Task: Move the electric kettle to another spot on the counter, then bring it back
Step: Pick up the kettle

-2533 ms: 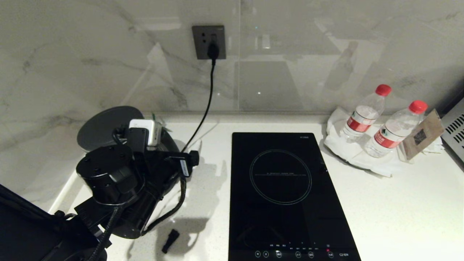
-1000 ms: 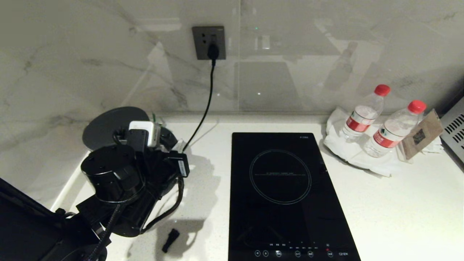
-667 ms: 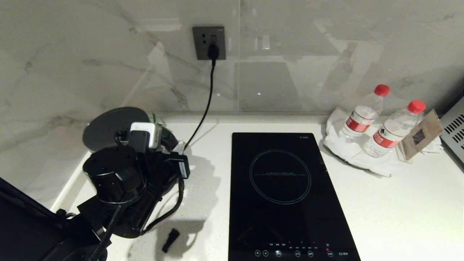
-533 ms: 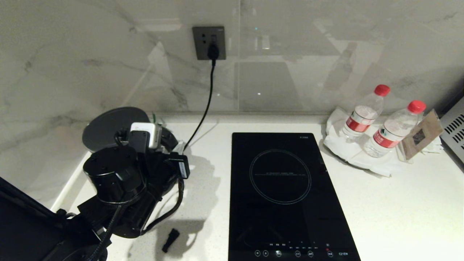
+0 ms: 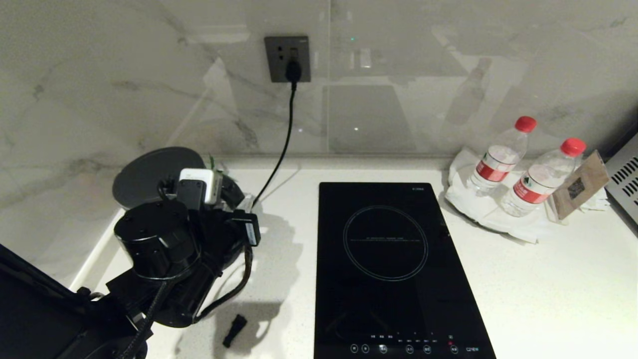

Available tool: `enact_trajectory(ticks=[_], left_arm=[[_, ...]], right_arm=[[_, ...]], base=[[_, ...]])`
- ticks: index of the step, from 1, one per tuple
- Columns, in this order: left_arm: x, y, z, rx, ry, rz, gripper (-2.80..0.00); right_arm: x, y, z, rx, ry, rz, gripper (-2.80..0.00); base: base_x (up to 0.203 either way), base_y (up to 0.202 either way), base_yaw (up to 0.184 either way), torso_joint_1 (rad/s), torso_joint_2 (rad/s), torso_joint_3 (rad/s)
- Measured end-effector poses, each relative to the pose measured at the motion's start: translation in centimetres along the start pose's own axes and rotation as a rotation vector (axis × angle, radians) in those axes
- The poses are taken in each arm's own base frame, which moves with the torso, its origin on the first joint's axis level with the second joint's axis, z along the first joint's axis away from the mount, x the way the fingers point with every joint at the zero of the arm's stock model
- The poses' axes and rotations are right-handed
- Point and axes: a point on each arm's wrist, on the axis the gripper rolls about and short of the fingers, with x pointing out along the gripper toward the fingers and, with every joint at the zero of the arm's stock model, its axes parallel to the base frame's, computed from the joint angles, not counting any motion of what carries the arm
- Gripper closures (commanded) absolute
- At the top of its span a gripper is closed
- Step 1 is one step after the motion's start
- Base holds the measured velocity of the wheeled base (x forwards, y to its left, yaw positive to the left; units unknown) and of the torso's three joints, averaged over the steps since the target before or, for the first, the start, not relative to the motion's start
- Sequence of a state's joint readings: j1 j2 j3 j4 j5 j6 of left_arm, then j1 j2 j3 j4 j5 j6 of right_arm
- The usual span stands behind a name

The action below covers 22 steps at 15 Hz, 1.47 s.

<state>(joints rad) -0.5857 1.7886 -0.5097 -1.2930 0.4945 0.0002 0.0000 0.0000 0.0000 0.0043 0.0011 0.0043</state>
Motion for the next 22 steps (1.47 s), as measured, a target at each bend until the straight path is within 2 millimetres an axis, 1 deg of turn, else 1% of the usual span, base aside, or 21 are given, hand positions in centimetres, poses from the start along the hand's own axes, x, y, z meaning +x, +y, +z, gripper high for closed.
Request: enact_trajectory(ticks=[5, 14, 16, 20, 22], left_arm=[[0.6, 0.0, 1.6, 0.000, -0.054, 0.014, 0.00], [1.2, 0.4, 3.3, -0.005, -0.119, 0.043, 0.00], [1.3, 0.6, 3.5, -0.003, -0.118, 0.050, 0.00], [1.7, 1.4, 4.5, -0.006, -0.138, 0.077, 0.00], [1.5, 1.7, 5.0, -0.001, -0.133, 0.078, 0.00]], right_arm=[[0.0, 0.0, 0.0, 0.000, 0.000, 0.000, 0.00], [0.0, 0.0, 0.0, 0.000, 0.000, 0.000, 0.00], [0.0, 0.0, 0.0, 0.000, 0.000, 0.000, 0.00], [0.0, 0.0, 0.0, 0.000, 0.000, 0.000, 0.00], [0.0, 0.0, 0.0, 0.000, 0.000, 0.000, 0.00]], base=[[0.000, 0.000, 0.000, 0.000, 0.00, 0.000], [0.000, 0.000, 0.000, 0.000, 0.00, 0.000], [0.000, 0.000, 0.000, 0.000, 0.00, 0.000], [0.000, 0.000, 0.000, 0.000, 0.00, 0.000], [0.000, 0.000, 0.000, 0.000, 0.00, 0.000]])
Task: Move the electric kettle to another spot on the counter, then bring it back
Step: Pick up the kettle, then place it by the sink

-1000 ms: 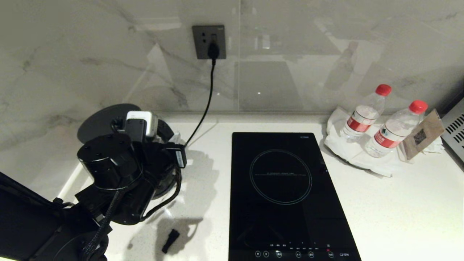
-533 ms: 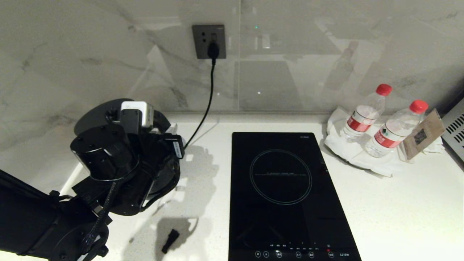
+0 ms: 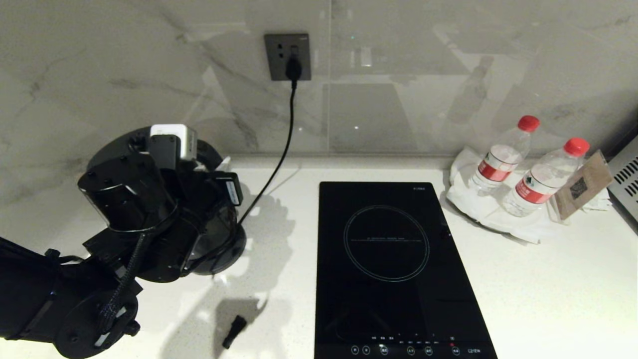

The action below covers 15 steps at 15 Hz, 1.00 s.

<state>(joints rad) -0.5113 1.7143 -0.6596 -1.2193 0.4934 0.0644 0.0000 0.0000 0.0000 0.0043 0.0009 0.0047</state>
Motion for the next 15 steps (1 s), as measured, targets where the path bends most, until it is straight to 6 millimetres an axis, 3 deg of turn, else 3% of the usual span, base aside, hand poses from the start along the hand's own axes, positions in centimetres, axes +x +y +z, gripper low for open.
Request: enact_trajectory(ticks=[15], left_arm=[[-4.2, 2.2, 3.8, 0.037, 0.014, -0.014, 0.00]], right_arm=[[0.0, 0.0, 0.0, 0.000, 0.000, 0.000, 0.00]], base=[[0.000, 0.000, 0.000, 0.000, 0.00, 0.000]])
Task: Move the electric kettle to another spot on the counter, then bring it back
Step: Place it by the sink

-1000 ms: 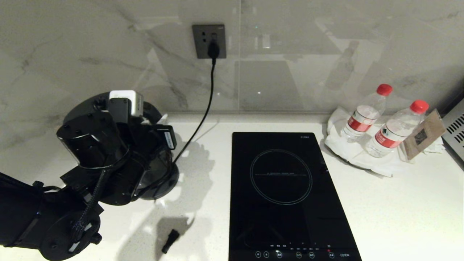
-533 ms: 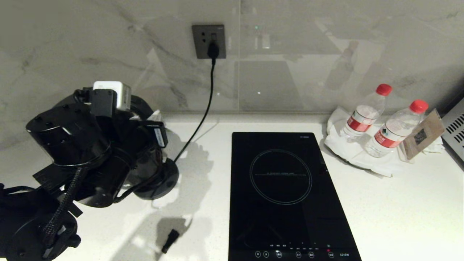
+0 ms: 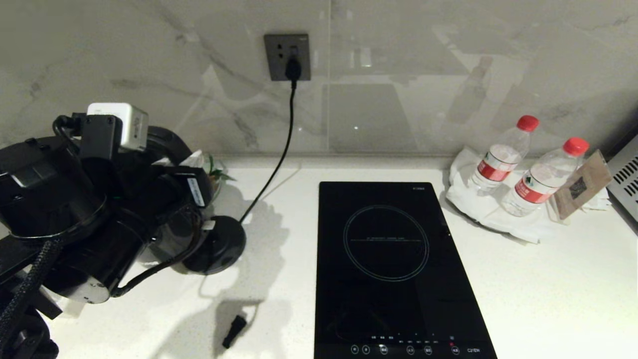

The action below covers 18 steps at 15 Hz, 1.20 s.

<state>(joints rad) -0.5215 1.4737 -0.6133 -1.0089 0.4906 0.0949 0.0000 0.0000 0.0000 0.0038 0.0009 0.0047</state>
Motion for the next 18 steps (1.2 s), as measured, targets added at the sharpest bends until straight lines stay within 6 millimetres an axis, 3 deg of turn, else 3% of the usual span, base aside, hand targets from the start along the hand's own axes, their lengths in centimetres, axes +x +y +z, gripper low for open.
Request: enact_trajectory(ticks=[18], left_arm=[[-0.43, 0.20, -0.38, 0.004, 0.013, 0.001, 0.00]], right_arm=[[0.00, 0.00, 0.00, 0.000, 0.000, 0.000, 0.00]], base=[[0.000, 0.000, 0.000, 0.002, 0.00, 0.185]])
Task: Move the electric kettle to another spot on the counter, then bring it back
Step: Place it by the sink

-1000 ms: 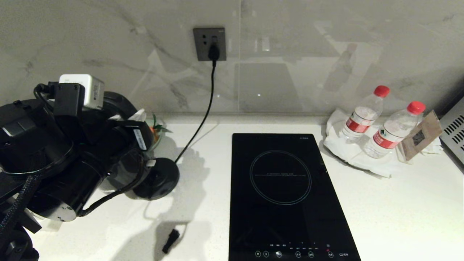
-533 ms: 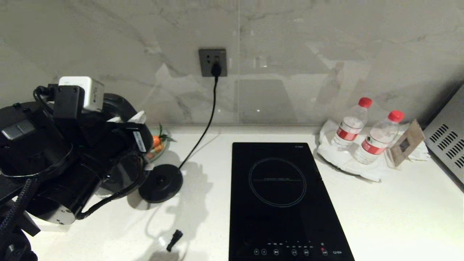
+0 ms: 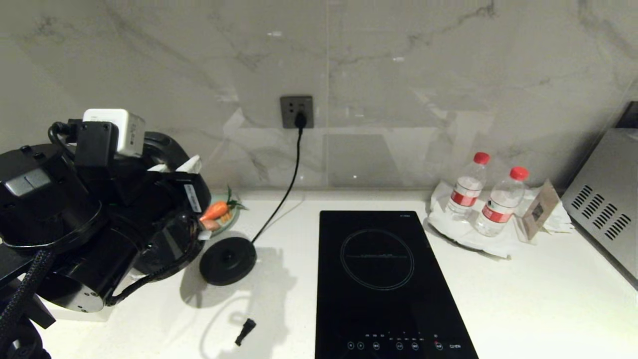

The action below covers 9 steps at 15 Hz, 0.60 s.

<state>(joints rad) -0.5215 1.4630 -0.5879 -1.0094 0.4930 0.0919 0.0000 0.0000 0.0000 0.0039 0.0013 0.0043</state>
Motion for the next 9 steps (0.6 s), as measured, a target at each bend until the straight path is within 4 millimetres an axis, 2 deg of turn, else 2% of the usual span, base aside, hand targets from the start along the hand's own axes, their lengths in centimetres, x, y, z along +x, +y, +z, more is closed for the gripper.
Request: enact_trajectory(ticks=[4, 9], left_arm=[[0.0, 0.0, -0.1, 0.000, 0.003, 0.000, 0.00], [-1.1, 0.4, -1.3, 0.020, 0.041, -0.014, 0.00]], right_arm=[[0.0, 0.0, 0.0, 0.000, 0.000, 0.000, 0.00], [0.0, 0.0, 0.0, 0.000, 0.000, 0.000, 0.00]], base=[[0.000, 0.000, 0.000, -0.002, 0.00, 0.192], [0.000, 0.000, 0.000, 0.003, 0.00, 0.024]])
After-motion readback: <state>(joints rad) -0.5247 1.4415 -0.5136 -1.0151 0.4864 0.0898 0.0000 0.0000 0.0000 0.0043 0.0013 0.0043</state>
